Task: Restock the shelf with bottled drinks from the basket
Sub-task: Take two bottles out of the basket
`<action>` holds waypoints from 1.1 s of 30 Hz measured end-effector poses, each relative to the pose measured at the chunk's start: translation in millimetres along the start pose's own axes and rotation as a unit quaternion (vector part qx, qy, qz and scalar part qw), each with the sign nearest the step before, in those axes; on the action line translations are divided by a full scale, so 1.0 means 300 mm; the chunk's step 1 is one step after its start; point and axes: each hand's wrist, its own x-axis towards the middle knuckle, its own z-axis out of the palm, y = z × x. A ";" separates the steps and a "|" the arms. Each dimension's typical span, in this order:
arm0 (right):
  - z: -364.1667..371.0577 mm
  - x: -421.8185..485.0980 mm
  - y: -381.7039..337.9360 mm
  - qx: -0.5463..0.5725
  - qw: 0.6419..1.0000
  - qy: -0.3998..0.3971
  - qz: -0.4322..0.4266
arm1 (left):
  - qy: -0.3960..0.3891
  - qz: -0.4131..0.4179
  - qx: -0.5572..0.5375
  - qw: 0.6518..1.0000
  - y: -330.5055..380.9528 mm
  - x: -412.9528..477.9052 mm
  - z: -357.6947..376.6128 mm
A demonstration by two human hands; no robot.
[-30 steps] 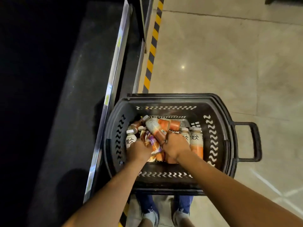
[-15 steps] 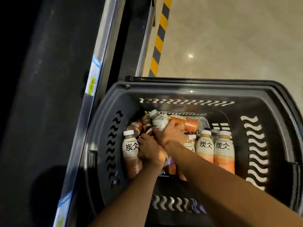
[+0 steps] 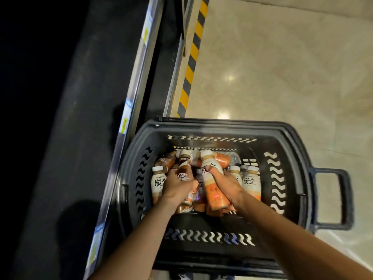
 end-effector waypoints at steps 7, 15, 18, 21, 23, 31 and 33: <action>-0.234 -0.726 -0.184 0.065 0.996 -0.011 -0.063 | -0.038 0.102 -0.081 0.991 0.333 -0.678 -0.128; -0.442 -1.624 -0.424 0.006 0.968 0.100 -0.228 | -0.033 0.210 -0.113 0.971 0.653 -1.560 -0.343; -0.499 -1.901 -0.453 0.004 0.949 0.139 -0.285 | -0.026 0.249 -0.128 0.960 0.705 -1.845 -0.424; -0.533 -2.109 -0.455 -0.003 0.932 0.147 -0.332 | 0.012 0.295 -0.142 0.945 0.709 -2.094 -0.497; -0.537 -2.216 -0.458 -0.015 0.920 0.141 -0.366 | 0.042 0.322 -0.152 0.933 0.685 -2.236 -0.537; -0.356 -2.555 -0.524 -0.074 0.867 -0.018 -0.493 | 0.228 0.344 -0.277 0.868 0.419 -2.644 -0.672; -0.266 -2.663 -0.522 -0.085 0.848 -0.081 -0.518 | 0.267 0.348 -0.303 0.846 0.326 -2.749 -0.710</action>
